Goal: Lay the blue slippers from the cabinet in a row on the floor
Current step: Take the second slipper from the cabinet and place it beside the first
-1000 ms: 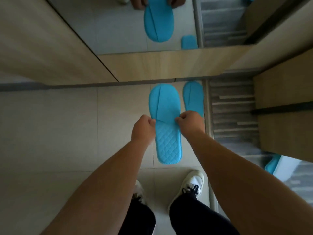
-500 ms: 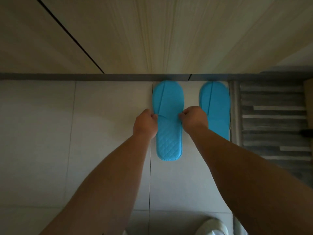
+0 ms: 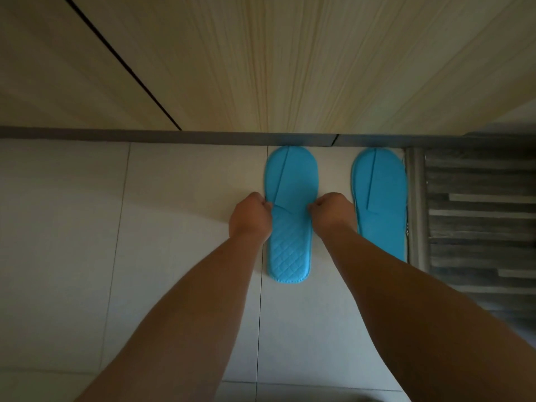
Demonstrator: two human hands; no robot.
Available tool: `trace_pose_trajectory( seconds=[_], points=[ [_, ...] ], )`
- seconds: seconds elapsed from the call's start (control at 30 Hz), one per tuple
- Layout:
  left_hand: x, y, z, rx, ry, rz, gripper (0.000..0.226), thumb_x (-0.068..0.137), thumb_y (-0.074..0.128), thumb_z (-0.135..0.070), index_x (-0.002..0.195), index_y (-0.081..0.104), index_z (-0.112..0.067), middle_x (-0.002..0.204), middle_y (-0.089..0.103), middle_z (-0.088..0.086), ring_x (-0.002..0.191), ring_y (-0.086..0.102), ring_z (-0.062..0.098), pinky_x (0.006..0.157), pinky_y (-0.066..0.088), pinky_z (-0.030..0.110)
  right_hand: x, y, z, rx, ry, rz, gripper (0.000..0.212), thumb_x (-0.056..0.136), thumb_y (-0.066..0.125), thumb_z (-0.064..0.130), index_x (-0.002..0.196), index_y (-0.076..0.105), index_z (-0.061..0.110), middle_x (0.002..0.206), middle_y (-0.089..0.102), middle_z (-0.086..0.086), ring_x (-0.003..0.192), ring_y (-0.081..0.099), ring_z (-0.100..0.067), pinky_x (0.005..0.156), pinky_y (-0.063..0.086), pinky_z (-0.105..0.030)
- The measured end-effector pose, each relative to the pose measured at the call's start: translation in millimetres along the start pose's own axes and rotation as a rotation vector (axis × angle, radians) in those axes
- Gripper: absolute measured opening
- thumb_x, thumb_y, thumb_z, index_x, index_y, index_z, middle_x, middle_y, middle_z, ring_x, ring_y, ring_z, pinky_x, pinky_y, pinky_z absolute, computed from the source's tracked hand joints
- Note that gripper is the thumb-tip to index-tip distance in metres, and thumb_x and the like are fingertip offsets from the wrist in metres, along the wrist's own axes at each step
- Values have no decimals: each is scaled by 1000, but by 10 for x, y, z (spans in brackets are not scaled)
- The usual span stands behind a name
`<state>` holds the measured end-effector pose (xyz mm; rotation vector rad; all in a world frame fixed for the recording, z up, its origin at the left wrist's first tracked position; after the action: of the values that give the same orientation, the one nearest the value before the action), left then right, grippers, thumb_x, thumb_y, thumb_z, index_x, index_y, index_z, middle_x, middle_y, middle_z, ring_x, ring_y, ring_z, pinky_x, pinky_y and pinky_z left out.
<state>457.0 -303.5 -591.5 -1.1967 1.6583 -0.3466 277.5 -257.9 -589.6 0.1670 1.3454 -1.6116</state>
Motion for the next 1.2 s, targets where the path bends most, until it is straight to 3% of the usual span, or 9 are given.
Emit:
trace_pose_trajectory(
  seconds=[0.53,0.7,0.83,0.93,1.07,1.2],
  points=[
    [-28,-4,-32,75,21,18,27,99,43,-29,102,58,-6,100,66,14,92,62,31,71,43,32,4,-15,31,-100,-36,6,11,87,58,21,80,59,11,82,62,-8,74,59,-27,58,37,-28],
    [-183,-170,-163,160,17,41,37,100,38,-34,109,54,-1,110,63,18,101,61,34,74,42,34,-206,-244,141,-250,-74,-10,37,92,55,34,112,62,3,114,65,-19,106,61,-37,74,42,-34],
    [-642,-579,-326,380,127,12,37,99,35,-35,112,52,-5,108,60,15,98,58,32,79,47,40,-734,-560,186,-334,-125,-38,36,96,46,32,113,60,4,114,62,-17,103,59,-36,72,39,-33],
    [-1138,-930,-514,584,260,13,37,98,37,-33,120,51,-8,116,57,13,104,54,30,84,45,42,-1357,-846,173,-390,-172,-27,40,96,45,33,124,58,7,124,56,-15,113,52,-35,89,44,-42],
    [-1856,-1317,-858,690,487,40,48,96,41,-37,134,45,-9,139,48,14,130,42,32,106,35,44,-2199,-1270,285,-572,-351,-64,55,99,42,41,147,36,14,155,32,-12,145,24,-33,118,20,-48],
    [-2492,-1714,-1312,724,622,64,62,98,29,-50,145,31,-9,154,32,15,144,26,33,118,23,47,-2769,-1731,336,-656,-340,-135,66,100,37,47,154,16,15,164,11,-11,151,5,-31,120,3,-49]
  ],
)
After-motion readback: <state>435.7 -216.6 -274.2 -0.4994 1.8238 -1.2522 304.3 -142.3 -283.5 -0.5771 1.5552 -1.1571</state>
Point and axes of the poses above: each hand's wrist, its own x-axis towards the middle knuckle, its own y-axis out of the palm, z = x × y, the point moved 6 cm from there along x, towards the middle knuckle
